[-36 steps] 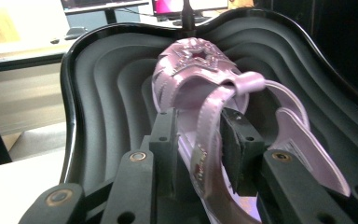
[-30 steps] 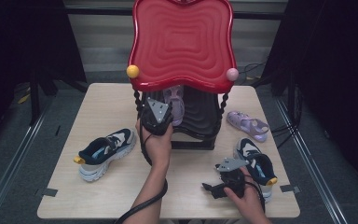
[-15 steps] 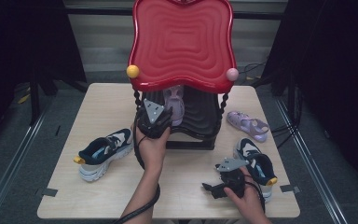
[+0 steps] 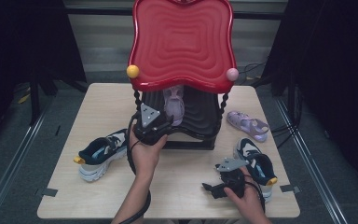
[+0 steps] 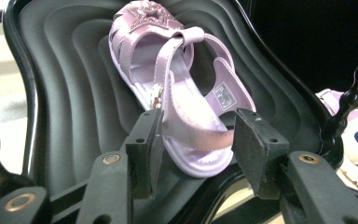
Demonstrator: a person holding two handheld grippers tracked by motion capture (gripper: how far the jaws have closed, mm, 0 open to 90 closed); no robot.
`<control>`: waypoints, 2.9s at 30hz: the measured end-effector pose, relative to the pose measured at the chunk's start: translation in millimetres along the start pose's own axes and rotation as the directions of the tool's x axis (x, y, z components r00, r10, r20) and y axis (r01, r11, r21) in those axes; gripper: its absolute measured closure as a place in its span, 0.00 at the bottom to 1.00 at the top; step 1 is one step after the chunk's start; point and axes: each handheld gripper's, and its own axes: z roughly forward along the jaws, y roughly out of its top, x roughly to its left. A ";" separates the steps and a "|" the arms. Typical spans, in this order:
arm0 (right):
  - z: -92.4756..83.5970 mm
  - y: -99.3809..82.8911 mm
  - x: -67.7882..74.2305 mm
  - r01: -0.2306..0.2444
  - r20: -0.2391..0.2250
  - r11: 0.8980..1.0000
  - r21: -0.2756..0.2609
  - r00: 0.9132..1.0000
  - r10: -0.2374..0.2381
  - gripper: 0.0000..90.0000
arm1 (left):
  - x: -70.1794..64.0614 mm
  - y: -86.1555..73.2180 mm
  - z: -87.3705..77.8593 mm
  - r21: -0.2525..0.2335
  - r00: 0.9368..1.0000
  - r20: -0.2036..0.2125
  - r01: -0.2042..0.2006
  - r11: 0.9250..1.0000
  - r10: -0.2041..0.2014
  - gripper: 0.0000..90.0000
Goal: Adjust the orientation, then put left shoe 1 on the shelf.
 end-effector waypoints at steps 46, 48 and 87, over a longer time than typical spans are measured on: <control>0.1 0.1 -0.2 0.001 -0.001 1.000 0.000 1.000 -0.001 0.12 | -0.5 -52.2 -19.4 0.205 0.969 0.245 -0.074 0.976 0.022 0.39; 0.1 0.1 -0.2 0.001 -0.002 1.000 0.000 1.000 -0.001 0.12 | 0.2 -56.0 -19.4 0.222 0.966 0.258 -0.087 0.971 0.027 0.39; -2.1 2.0 2.2 -0.002 -0.002 1.000 0.017 1.000 0.002 0.16 | 24.4 -135.6 -39.0 0.355 0.895 0.434 -0.278 0.892 0.106 0.31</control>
